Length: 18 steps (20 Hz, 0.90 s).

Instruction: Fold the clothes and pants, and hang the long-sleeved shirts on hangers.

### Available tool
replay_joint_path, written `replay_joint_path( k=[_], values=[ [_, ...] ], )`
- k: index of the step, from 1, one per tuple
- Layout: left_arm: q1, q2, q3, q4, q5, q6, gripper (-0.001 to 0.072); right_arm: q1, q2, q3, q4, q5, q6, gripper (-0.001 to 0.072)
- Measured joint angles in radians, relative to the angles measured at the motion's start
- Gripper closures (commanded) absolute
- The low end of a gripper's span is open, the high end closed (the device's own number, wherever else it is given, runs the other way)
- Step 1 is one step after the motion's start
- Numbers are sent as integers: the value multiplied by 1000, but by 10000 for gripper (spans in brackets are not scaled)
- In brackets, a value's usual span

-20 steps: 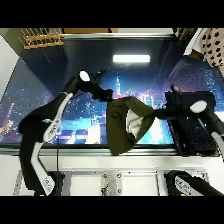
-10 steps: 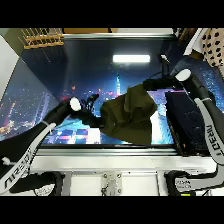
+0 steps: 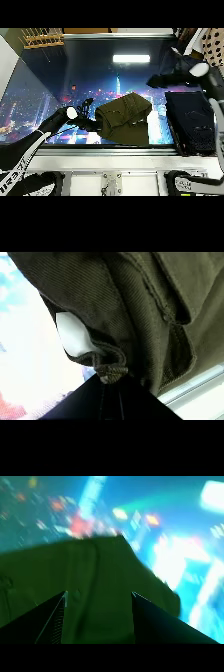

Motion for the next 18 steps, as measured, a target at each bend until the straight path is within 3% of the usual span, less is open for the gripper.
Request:
replay_joint_path(
  k=[2, 4, 7, 11, 18],
  values=[
    [5, 2, -2, 0, 5, -3, 689, -57, 103, -142, -92, 70, 96, 258],
    [8, 2, -3, 0, 10, -3, 689, -101, 215, -333, -160, 95, 196, -8],
    [10, 2, -3, 0, 14, -3, 689, -130, 361, -632, -151, 89, 291, -7],
    [10, 2, -3, 0, 16, -3, 689, -108, 448, -905, -32, 18, 342, -2],
    [10, 2, -3, 0, 18, -3, 689, 80, 463, -1022, 84, -173, 397, 15]
  ],
)
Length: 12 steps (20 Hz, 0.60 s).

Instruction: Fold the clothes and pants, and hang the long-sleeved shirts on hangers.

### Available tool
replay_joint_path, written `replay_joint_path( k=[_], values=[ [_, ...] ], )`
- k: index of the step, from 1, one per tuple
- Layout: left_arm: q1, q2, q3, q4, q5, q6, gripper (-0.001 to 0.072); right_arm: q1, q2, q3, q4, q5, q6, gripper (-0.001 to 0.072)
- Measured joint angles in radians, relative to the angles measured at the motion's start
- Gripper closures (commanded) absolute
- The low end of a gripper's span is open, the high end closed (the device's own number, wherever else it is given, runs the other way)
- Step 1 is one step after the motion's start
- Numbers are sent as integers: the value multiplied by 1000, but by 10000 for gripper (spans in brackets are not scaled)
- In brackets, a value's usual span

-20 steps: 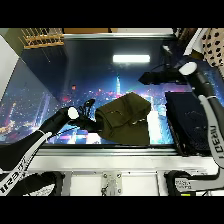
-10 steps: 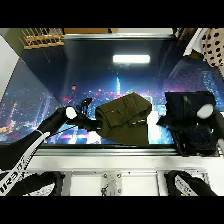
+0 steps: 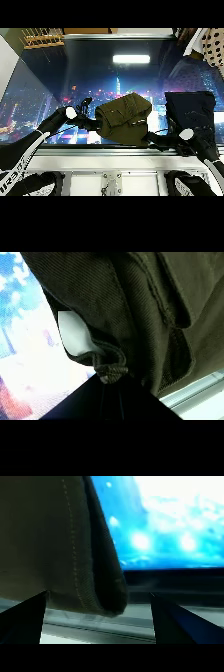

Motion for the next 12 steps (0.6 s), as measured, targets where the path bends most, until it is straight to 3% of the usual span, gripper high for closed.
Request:
replay_joint_path(
  k=[2, 3, 4, 5, 6, 12],
  values=[
    [0, 0, 0, 0, 0, 0, 689, 44, -13, -6, 26, -42, 11, 220],
    [0, 0, 0, 0, 0, 0, 689, 61, -21, -9, 27, -57, 11, 284],
    [0, 0, 0, 0, 0, 0, 689, 75, -27, -11, 34, -71, 14, 427],
    [0, 0, 0, 0, 0, 0, 689, 84, -32, -13, 32, -79, 14, 627],
    [0, 0, 0, 0, 0, 0, 689, 91, -35, -13, 33, -84, 10, 686],
    [58, 87, 70, 0, -23, -2, 689, 85, 27, 183, -64, -29, -93, 687]
  ],
)
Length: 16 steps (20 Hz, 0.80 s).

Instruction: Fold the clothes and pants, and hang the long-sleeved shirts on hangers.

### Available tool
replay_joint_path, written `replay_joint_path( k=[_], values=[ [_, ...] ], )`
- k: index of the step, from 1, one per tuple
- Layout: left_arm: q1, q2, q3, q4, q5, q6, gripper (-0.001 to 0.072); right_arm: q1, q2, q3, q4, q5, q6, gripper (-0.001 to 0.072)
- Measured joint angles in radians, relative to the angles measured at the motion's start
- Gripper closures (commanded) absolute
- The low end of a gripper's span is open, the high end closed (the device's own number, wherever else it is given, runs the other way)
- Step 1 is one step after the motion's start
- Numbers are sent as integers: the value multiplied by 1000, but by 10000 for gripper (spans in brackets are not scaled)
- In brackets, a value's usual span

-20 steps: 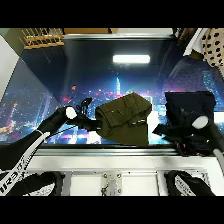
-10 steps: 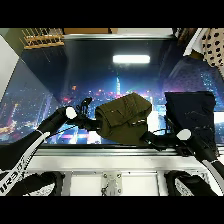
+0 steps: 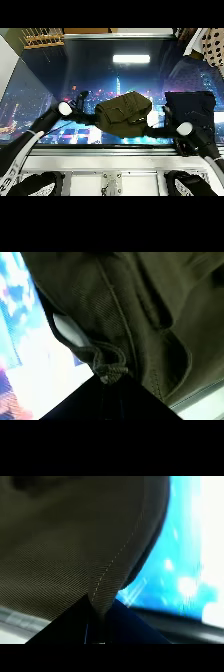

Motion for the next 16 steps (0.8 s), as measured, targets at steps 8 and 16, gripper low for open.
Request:
replay_joint_path(
  k=[8, 16],
  values=[
    [18, 436, 333, -4, -98, -62, 689, -20, 128, 761, -180, 237, -23, 687],
    [-104, 739, 404, 4, -117, -318, 689, -21, 279, 973, -203, 352, 53, 688]
  ],
)
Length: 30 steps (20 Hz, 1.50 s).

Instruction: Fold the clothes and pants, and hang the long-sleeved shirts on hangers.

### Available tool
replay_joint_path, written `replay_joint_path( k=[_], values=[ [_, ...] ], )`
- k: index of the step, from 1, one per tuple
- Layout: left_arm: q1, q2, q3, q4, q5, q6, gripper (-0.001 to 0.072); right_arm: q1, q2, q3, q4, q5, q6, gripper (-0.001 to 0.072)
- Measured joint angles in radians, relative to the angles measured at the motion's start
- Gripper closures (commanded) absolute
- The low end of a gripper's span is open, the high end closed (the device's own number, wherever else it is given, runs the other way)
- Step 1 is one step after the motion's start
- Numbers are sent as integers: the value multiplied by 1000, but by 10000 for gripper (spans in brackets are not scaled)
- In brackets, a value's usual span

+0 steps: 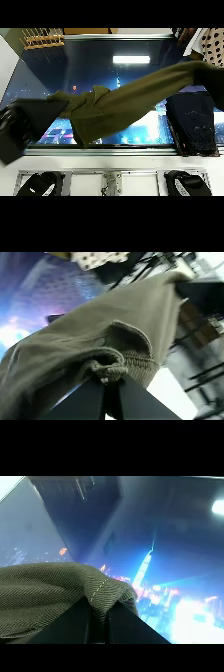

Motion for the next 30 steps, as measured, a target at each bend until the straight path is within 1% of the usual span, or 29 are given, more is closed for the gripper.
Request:
replay_joint_path(
  k=[3, 6, 8, 11, 12, 13, 15, 17, 19, 22, 25, 27, 30],
  values=[
    [-14, 9, -24, 35, -39, -103, 689, 0, -19, 10, -9, 83, 77, 688],
    [-18, -59, -116, 122, -67, -180, 689, 0, -136, 11, -24, 162, 128, 687],
    [-8, -156, -191, 179, -23, -201, 689, 0, -265, 11, -27, 185, 137, 688],
    [58, -383, -241, 214, 116, -214, 689, 0, -499, 15, -29, 166, 126, 688],
    [88, -469, -229, 208, 153, -201, 689, 0, -579, 20, -30, 146, 112, 688],
    [120, -562, -200, 182, 185, -168, 689, 0, -647, 28, -29, 122, 103, 688],
    [185, -739, -109, 84, 220, -60, 689, 0, -755, 43, -30, 61, 86, 687],
    [247, -892, -5, -43, 218, 60, 689, 0, -811, 52, -29, 0, 76, 687],
    [294, -987, 69, -130, 183, 143, 689, 1, -827, 53, -22, -36, 59, 687],
    [319, -1015, 81, -161, 130, 229, 689, 10, -784, -2, -34, -49, 30, 687],
    [303, -947, -39, -116, 117, 271, 689, 33, -678, -155, -76, -58, 30, 687],
    [283, -890, -161, -90, 141, 286, 689, 55, -596, -298, -95, -81, 40, 687],
    [249, -838, -341, -66, 243, 297, 689, 106, -509, -525, -105, -161, 76, 687]
  ],
)
